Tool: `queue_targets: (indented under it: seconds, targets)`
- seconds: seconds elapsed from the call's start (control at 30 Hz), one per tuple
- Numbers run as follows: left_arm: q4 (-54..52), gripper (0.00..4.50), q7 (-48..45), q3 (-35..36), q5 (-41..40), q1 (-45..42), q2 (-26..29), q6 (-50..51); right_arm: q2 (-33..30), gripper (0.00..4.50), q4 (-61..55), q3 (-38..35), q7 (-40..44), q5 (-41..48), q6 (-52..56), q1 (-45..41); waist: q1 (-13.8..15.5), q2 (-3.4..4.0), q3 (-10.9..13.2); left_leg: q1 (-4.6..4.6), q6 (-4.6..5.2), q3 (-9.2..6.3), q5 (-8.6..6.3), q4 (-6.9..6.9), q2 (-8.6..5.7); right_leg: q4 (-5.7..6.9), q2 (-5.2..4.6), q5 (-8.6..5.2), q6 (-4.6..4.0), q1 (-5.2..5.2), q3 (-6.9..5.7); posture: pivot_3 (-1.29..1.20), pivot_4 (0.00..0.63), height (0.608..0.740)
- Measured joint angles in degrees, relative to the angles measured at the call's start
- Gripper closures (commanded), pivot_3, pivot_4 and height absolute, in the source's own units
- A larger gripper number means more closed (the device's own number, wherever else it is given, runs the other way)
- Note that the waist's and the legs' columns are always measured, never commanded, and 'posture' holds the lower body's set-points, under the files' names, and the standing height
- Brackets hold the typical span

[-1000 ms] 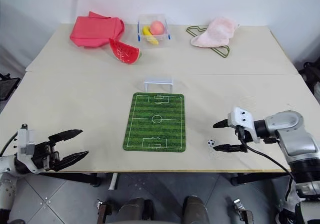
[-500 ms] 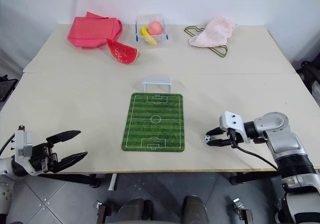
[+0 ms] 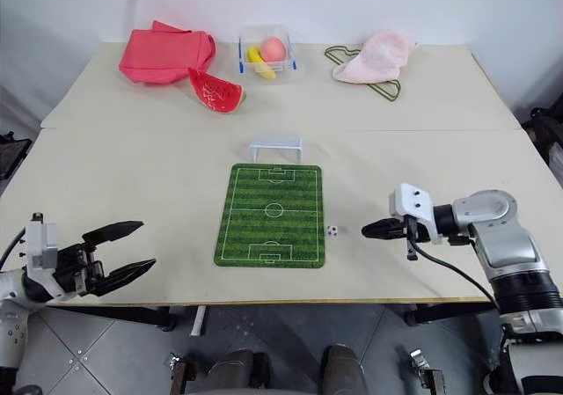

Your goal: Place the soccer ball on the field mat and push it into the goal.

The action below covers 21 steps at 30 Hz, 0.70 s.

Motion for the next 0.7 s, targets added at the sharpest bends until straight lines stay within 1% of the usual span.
queue_targets:
  seconds: [0.17, 0.27, 0.3, 0.33, 0.43, 0.5, 0.7]
  targets:
    - [0.2, 0.0, 0.4, -0.9, 0.3, -0.2, -0.5, -0.3, -0.9, 4.46, -3.8, 0.0, -0.7, 0.3, 3.9, 0.7, 0.0, 0.0, 0.0, -0.01, 0.0, 0.0, 0.0, 0.0, -0.02, -0.01, -0.01, 0.0, 0.0, 0.0, 0.0, 0.0, 0.15, 0.74]
    - [0.2, 0.0, 0.4, -1.0, 0.4, -0.4, -0.5, -0.4, -1.4, 3.89, -4.9, 0.0, -1.0, 0.4, 5.3, 0.7, 0.0, 0.0, 0.0, -0.01, 0.0, 0.0, 0.0, 0.0, -0.02, -0.01, -0.01, 0.0, 0.0, 0.0, 0.0, 0.0, 0.15, 0.74]
    - [0.2, 0.0, 0.5, -1.1, 0.4, -0.4, -0.5, -0.4, -1.3, 3.62, -4.5, 0.0, -1.2, 0.3, 5.2, 0.3, 0.0, 0.0, 0.0, 0.0, 0.0, 0.0, 0.0, 0.0, -0.02, 0.0, -0.01, 0.0, 0.0, 0.0, 0.0, 0.0, 0.15, 0.74]
    - [0.3, 0.0, 0.6, -1.2, 0.4, -0.5, -0.6, -0.4, -0.7, 3.62, -3.6, 0.0, -1.9, 0.1, 4.9, -0.8, 0.0, 0.0, 0.0, 0.0, 0.0, 0.03, 0.0, 0.0, -0.03, -0.01, -0.01, 0.0, 0.0, -0.01, 0.01, 0.0, 0.15, 0.74]
    - [0.5, 0.0, 0.8, -1.9, 0.5, -2.0, -1.0, -0.4, 2.8, 3.62, 2.6, 0.4, -4.3, -1.8, 2.0, -7.4, -0.3, 0.0, 0.0, 0.0, -0.02, 0.1, 0.01, 0.02, -0.02, 0.01, 0.01, 0.0, 0.0, -0.05, 0.04, 0.0, 0.15, 0.74]
    - [0.7, 0.0, 0.9, -1.9, 0.6, -2.3, -1.0, -0.5, 5.3, 3.62, 9.4, 1.3, -5.7, -3.8, -1.2, -12.9, -0.6, 0.0, 0.0, 0.0, -0.03, 0.1, 0.02, -0.01, 0.0, 0.07, 0.03, 0.0, 0.0, -0.12, 0.03, 0.0, 0.15, 0.74]
    - [0.7, 0.0, 1.1, -1.6, 0.6, -1.0, -1.0, -0.6, 10.8, 3.62, 28.1, 2.7, -9.6, -8.6, -7.7, -23.0, -0.6, 0.01, 0.0, -0.09, -0.02, 0.08, 0.02, -0.06, -0.04, 0.08, 0.0, 0.0, 0.0, -0.2, -0.01, 0.0, 0.15, 0.74]
